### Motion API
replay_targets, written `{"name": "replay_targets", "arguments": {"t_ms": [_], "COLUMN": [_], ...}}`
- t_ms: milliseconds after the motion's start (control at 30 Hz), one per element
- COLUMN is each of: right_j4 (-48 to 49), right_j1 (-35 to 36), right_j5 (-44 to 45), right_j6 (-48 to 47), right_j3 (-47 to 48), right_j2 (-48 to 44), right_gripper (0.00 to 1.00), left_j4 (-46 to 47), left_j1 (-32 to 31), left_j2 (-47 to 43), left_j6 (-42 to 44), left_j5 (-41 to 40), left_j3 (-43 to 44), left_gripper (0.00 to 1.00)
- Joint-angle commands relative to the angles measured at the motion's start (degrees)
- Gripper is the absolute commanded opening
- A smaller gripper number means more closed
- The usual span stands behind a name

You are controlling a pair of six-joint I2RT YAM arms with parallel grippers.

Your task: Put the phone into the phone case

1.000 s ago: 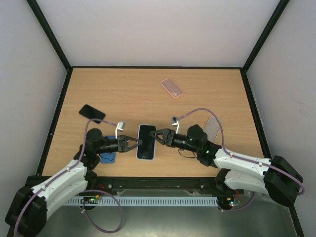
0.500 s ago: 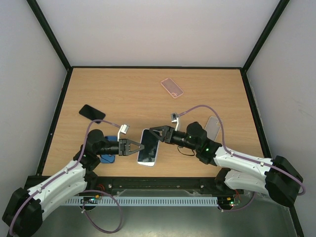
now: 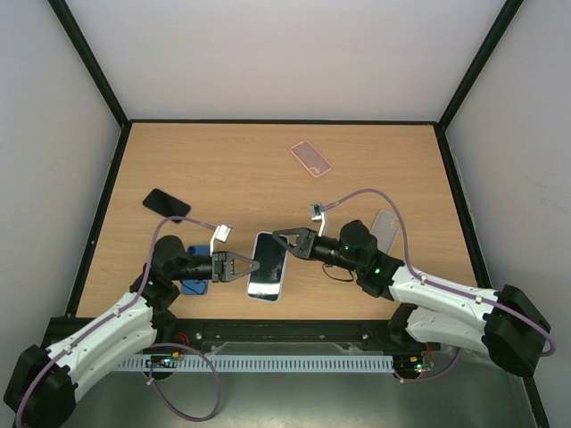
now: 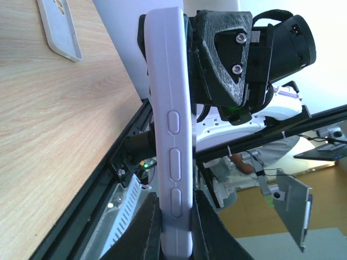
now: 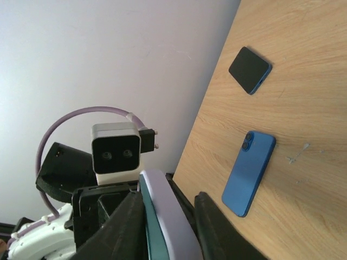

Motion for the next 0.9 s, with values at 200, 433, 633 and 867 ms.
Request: {"name": "replay_targets", "arguments": {"t_ms": [200, 433, 633, 867], "right_j4": [-0.6, -1.0, 0.6, 3.1], "right_j1": [0.3, 0.3, 0.3, 0.3], "right_j5": [1.7, -0.1, 0.3, -1.6], "right_j6": [-4.2, -3.4, -1.9, 1.5], "right_j3": [2.0, 1.3, -3.8, -8.1], "right_j2": [-2.9, -4.1, -7.5, -8.6], "right_gripper": [0.02, 0.14, 0.65, 0.77], "left_j4": [-13.1, -14.0, -10.0, -2.7], "left_j1": [-0.5, -0.4, -0.5, -0.4], "left_j2": [1.3, 4.5, 5.2, 8.1], "left_j6": [7.1, 7.6, 5.5, 2.8], "left_j5": [-4.2, -5.3, -9.5, -15.2], "left_j3": [5.3, 6.7, 8.5, 10.8], "left_gripper": [0.03, 0.03, 0.03, 0.03]}}
